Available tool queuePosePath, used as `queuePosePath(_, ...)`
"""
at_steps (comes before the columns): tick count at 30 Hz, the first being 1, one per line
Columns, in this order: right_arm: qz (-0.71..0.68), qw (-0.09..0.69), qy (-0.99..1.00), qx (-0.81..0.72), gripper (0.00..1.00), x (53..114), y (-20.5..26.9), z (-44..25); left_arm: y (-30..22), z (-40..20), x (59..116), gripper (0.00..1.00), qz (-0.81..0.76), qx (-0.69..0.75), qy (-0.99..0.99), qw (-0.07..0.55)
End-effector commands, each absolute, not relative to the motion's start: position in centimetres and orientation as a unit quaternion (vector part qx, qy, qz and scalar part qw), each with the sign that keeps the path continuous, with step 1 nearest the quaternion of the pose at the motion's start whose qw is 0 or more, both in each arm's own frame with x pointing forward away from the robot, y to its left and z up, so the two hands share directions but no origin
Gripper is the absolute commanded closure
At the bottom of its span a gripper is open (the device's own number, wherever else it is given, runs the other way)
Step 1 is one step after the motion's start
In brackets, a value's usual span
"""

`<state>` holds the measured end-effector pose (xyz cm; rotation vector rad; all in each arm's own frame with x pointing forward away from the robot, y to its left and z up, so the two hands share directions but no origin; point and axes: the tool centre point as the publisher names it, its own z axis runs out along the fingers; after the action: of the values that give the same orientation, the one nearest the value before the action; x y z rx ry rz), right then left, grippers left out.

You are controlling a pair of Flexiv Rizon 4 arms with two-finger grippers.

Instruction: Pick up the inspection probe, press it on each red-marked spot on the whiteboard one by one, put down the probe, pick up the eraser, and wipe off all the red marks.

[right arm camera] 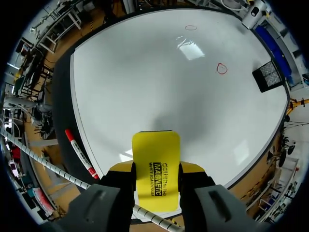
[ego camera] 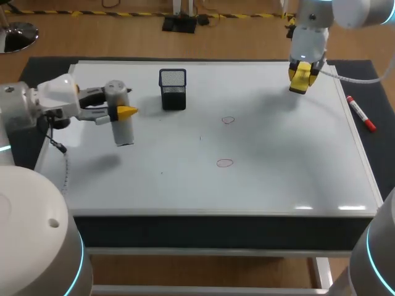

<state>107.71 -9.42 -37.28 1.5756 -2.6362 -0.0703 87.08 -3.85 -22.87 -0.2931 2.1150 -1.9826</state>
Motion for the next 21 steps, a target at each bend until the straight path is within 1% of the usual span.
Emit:
queuePosePath(1, -0.023, 0.037, -0.857, 0.514, 1.00, 107.9, -9.5, -37.2, -6.0, -22.7, 86.7, 1.00, -0.676, -0.091, 0.722, 0.116)
queuePosePath(8, -0.023, 0.037, -0.857, 0.514, 1.00, 107.9, -9.5, -37.2, -10.5, -22.0, 86.6, 1.00, -0.679, -0.053, 0.725, 0.099)
queuePosePath(21, -0.023, 0.037, -0.857, 0.514, 1.00, 107.9, -9.5, -37.2, -17.5, -21.7, 89.1, 1.00, -0.690, -0.002, 0.721, 0.059)
